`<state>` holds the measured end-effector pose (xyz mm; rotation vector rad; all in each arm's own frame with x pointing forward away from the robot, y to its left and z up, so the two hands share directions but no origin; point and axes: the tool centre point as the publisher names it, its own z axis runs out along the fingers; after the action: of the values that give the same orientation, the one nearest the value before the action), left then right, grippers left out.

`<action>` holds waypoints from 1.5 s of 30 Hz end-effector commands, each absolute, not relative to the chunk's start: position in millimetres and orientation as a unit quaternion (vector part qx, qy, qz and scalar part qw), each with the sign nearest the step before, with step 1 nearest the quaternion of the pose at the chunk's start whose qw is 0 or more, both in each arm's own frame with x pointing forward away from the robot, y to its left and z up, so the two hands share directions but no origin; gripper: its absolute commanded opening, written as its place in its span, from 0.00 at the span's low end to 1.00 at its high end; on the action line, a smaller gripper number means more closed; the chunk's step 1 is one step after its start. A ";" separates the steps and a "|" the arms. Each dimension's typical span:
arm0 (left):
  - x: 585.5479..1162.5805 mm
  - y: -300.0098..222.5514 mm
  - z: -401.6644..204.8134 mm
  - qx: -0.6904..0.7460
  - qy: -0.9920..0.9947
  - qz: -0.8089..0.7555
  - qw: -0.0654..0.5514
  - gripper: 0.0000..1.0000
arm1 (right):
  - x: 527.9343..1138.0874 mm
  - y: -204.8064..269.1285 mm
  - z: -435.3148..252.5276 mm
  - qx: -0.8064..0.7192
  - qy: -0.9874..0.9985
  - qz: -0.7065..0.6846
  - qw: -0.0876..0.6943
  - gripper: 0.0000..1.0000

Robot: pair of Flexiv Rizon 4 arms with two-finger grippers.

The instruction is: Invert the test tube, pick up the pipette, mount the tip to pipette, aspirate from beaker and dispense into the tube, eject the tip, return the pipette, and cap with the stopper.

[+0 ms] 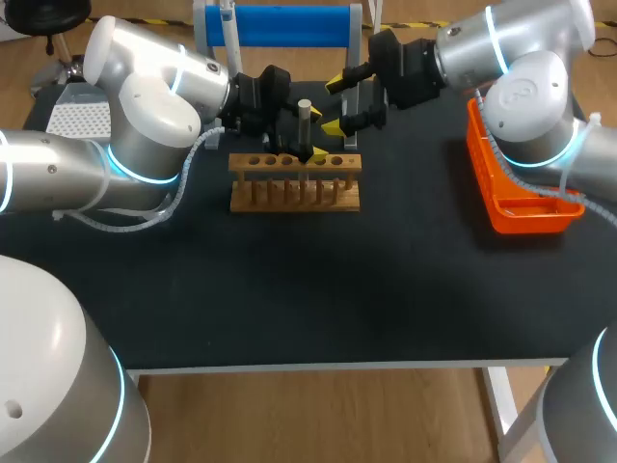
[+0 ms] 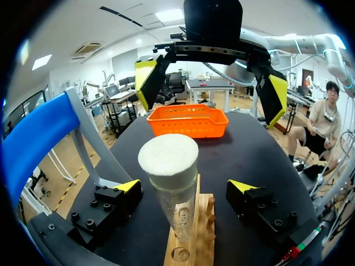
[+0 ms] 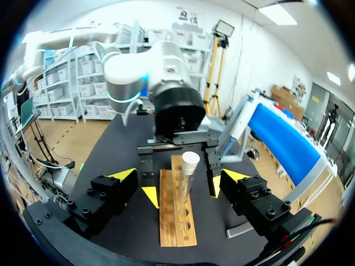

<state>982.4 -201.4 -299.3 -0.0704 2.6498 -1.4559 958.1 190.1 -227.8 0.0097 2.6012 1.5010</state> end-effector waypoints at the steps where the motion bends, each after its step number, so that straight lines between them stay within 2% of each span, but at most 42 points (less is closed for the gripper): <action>1: 983.0 -200.9 -300.0 -0.022 0.874 -0.482 0.058 1.00 | 955.4 187.4 -224.6 -0.019 0.833 0.549 0.062 1.00; 3: 983.0 -200.9 -300.0 -0.022 0.874 -0.482 0.058 1.00 | 955.4 187.7 -223.0 -0.023 0.823 0.565 0.057 0.99; 4: 983.0 -200.9 -300.0 -0.022 0.874 -0.482 0.058 1.00 | 955.7 187.9 -221.7 -0.026 0.816 0.576 0.050 0.89; 6: 983.0 -200.9 -300.0 -0.022 0.874 -0.482 0.058 1.00 | 956.7 187.6 -220.0 -0.025 0.805 0.591 0.040 0.49; 7: 983.0 -200.9 -300.0 -0.022 0.874 -0.482 0.058 1.00 | 957.6 187.6 -219.5 -0.027 0.799 0.599 0.036 0.43; 9: 983.0 -200.9 -300.0 -0.022 0.874 -0.482 0.058 1.00 | 959.0 187.5 -218.1 -0.029 0.788 0.614 0.028 0.00; 23: 983.0 -200.9 -300.0 -0.022 0.874 -0.482 0.058 1.00 | 966.6 195.8 -204.9 -0.058 0.719 0.692 -0.028 0.00; 45: 983.0 -200.9 -300.0 -0.022 0.874 -0.482 0.058 1.00 | 961.4 220.4 -205.8 -0.050 0.725 0.683 -0.068 0.00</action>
<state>982.4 -201.4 -299.3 -0.0704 2.6498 -1.4559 958.4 218.1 -205.2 -0.1568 2.3780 2.2410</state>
